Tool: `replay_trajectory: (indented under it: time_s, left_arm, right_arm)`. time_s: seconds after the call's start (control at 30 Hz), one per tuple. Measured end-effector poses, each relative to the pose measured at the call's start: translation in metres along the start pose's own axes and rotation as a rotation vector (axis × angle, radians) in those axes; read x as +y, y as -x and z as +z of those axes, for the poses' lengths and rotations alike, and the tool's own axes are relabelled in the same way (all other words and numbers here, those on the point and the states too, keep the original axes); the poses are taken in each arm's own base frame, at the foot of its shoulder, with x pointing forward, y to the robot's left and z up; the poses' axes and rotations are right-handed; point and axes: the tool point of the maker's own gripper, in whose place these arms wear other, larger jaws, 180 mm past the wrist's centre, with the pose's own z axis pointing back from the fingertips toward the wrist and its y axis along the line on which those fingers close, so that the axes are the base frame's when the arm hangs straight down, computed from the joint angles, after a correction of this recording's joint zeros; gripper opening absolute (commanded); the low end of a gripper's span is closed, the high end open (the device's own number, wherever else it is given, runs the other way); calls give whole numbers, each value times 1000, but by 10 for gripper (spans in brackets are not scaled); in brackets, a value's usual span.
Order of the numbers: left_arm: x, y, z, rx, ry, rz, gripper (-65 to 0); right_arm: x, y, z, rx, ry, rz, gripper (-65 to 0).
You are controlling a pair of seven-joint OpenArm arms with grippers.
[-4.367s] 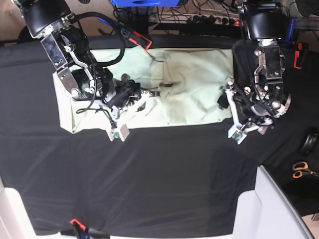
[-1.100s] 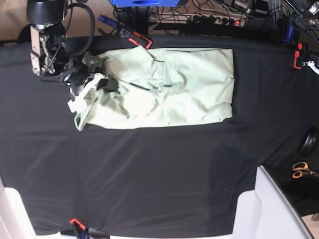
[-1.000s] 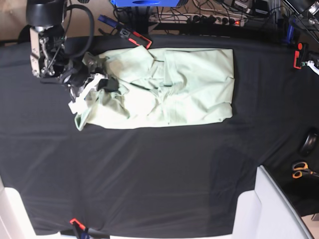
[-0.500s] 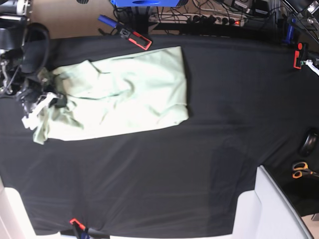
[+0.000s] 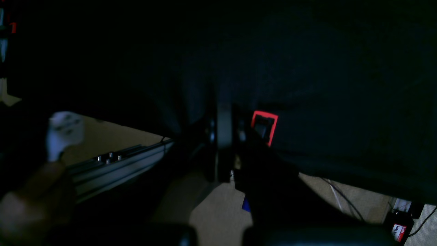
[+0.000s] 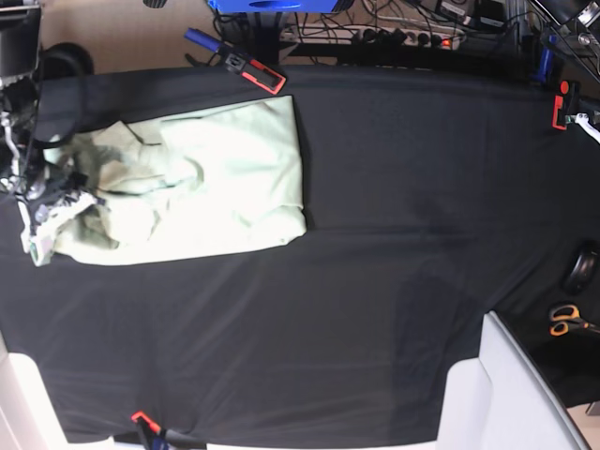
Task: Fold the T-shirt properly
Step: 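Drag the folded shirt with the right gripper toward its arm base, then fold the shirt's loose end over the bundle with the right gripper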
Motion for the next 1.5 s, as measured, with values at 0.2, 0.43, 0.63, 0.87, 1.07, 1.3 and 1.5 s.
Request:
replay_trajectory:
  time_s: [0.2, 0.43, 0.63, 0.87, 1.07, 1.3, 1.5]
  left_arm:
    - [0, 0, 0, 0, 0, 0, -650]
    - [-14, -7, -4, -7, 34, -39, -650]
    - [-23, -11, -5, -13, 52, -60, -650]
    - [-21, -24, 0, -47, 38, -77, -650]
    - [-21, -22, 0, -40, 37, -79, -650]
    - [-27, -17, 0, -32, 48, -64, -650]
    - [-28, -17, -1, -33, 51, -66, -650]
  right_arm:
    - [15, -2, 13, -47, 156, 134, -650]
    - [53, 9, 22, -48, 192, 245, -650]
    - [109, 28, 26, -30, 156, 356, -650]
    - [146, 43, 29, -19, 187, 460, -650]
    - [178, 53, 32, -14, 169, 495, -650]
    - [177, 56, 25, -17, 246, 555, -650]
    - [177, 55, 26, -31, 280, 466, -650]
